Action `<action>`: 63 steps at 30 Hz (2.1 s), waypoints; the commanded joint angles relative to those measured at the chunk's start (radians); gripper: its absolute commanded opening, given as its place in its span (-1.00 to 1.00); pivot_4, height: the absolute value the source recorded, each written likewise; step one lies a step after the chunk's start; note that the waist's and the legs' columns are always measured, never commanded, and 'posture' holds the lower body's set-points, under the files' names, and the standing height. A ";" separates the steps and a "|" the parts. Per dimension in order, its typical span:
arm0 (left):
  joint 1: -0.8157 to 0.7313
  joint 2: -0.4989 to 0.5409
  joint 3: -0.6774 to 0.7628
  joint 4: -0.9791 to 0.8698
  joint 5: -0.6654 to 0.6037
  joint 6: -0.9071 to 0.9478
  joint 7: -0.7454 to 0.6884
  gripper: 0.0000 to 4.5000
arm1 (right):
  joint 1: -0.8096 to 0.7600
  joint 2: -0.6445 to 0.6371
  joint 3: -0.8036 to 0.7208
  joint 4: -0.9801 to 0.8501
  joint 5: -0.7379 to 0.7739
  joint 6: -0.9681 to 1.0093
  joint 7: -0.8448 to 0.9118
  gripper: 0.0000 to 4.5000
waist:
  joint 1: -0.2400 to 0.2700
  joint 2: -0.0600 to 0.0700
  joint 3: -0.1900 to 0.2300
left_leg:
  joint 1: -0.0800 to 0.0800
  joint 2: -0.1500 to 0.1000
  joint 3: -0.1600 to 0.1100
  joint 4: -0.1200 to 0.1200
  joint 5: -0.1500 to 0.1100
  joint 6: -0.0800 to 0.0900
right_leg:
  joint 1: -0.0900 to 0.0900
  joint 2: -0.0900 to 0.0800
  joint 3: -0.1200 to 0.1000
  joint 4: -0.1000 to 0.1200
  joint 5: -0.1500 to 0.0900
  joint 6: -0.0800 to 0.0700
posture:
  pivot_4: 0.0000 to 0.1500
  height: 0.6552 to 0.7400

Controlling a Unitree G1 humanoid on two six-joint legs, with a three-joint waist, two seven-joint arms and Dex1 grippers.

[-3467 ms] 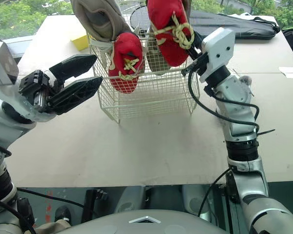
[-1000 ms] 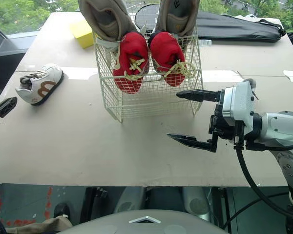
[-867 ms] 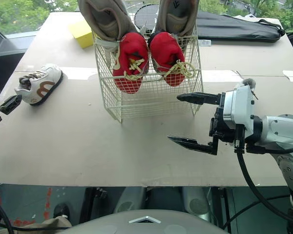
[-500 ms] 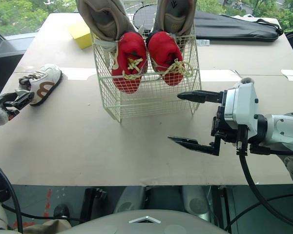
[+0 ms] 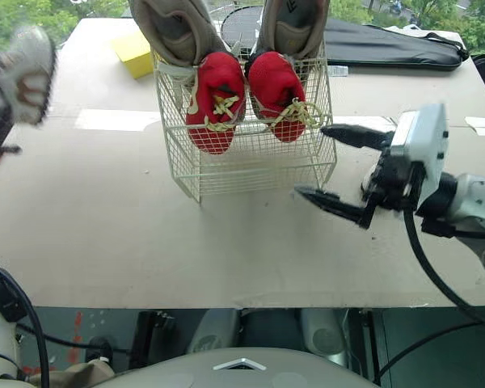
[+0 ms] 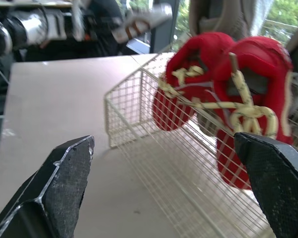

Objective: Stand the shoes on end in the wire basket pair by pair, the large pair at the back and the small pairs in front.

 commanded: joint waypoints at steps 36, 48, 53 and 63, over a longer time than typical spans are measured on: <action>-0.859 -0.139 -1.208 -0.345 -0.300 -0.504 -0.725 -0.95 | -0.840 -0.311 0.161 0.778 0.409 0.933 0.314 1.00 | -0.014 0.019 0.007 | -0.005 -0.003 0.011 0.005 -0.005 0.010 | -0.004 -0.002 0.001 -0.001 -0.001 0.004 | 1.00 1.00; -0.902 -0.143 -1.354 -0.271 -0.288 -0.701 -0.725 -0.95 | -0.829 -0.205 0.340 0.664 0.438 0.935 0.284 1.00 | -0.009 0.020 0.007 | -0.005 -0.004 0.011 0.006 -0.005 0.011 | -0.005 -0.002 0.001 0.000 -0.001 0.004 | 1.00 1.00; -0.901 -0.165 -1.367 -0.291 -0.302 -0.714 -0.725 -0.95 | -0.821 -0.157 0.389 0.673 0.444 0.935 0.244 1.00 | -0.006 0.020 0.007 | -0.006 -0.004 0.010 0.006 -0.005 0.010 | -0.005 -0.002 0.000 0.001 -0.001 0.004 | 1.00 1.00; -0.875 -0.171 -1.276 -0.296 -0.344 -0.550 -0.725 -0.95 | -0.780 -0.134 0.355 0.657 0.489 0.935 0.204 -0.42 | -0.010 0.020 0.007 | -0.007 -0.003 0.009 0.007 -0.005 0.010 | -0.005 -0.003 0.000 0.000 -0.001 0.004 | 1.00 1.00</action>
